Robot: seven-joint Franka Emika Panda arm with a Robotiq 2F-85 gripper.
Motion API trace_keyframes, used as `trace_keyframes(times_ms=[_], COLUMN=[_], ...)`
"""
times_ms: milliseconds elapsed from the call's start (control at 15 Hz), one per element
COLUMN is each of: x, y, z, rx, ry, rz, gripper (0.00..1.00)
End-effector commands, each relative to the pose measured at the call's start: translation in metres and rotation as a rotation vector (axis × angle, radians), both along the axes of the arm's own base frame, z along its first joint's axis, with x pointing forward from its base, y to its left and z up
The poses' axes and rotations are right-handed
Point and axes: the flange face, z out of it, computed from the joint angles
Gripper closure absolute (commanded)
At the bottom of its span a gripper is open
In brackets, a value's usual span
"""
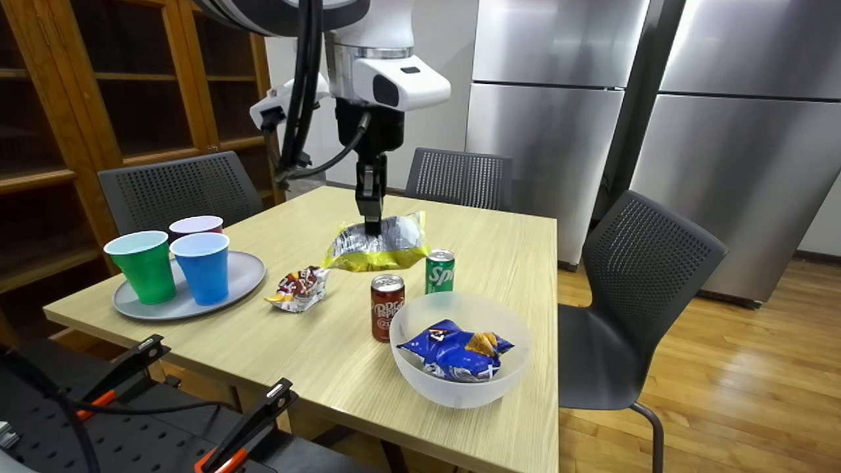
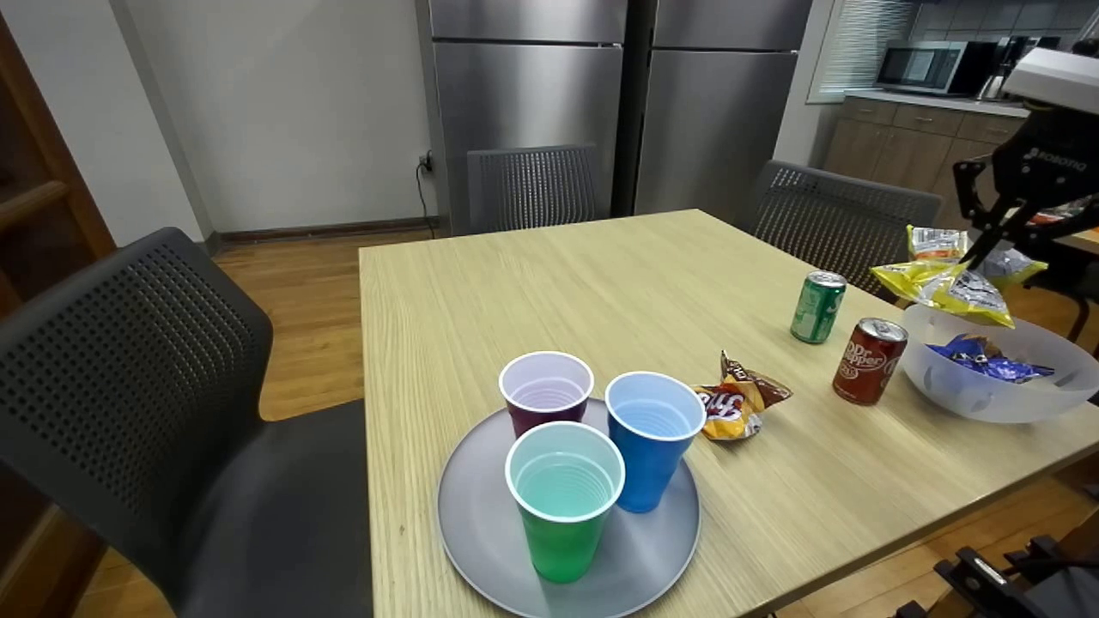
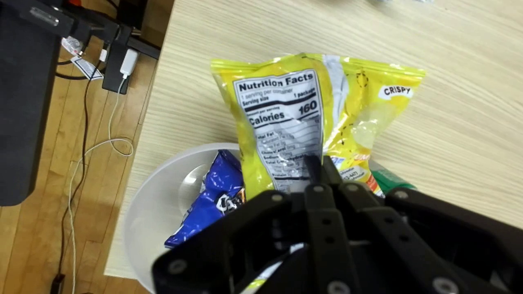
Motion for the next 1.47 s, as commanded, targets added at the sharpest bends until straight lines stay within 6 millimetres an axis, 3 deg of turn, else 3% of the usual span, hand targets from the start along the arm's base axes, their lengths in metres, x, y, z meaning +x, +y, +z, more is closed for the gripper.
trace_keyframes(times_ms=[0,333,667,1000,1400], x=[-0.005,-0.014,-0.002,0.031,0.053], y=[-0.039,-0.086,-0.112,-0.126,-0.125], z=[0.004,-0.013,-0.034,-0.054,-0.087], rx=[0.03,0.044,0.065,0.064,0.074], ry=[0.001,0.032,0.061,0.094,0.178], rz=[-0.104,-0.254,-0.359,-0.409,-0.405], gripper=[1.0,1.0,1.0,1.0,1.0])
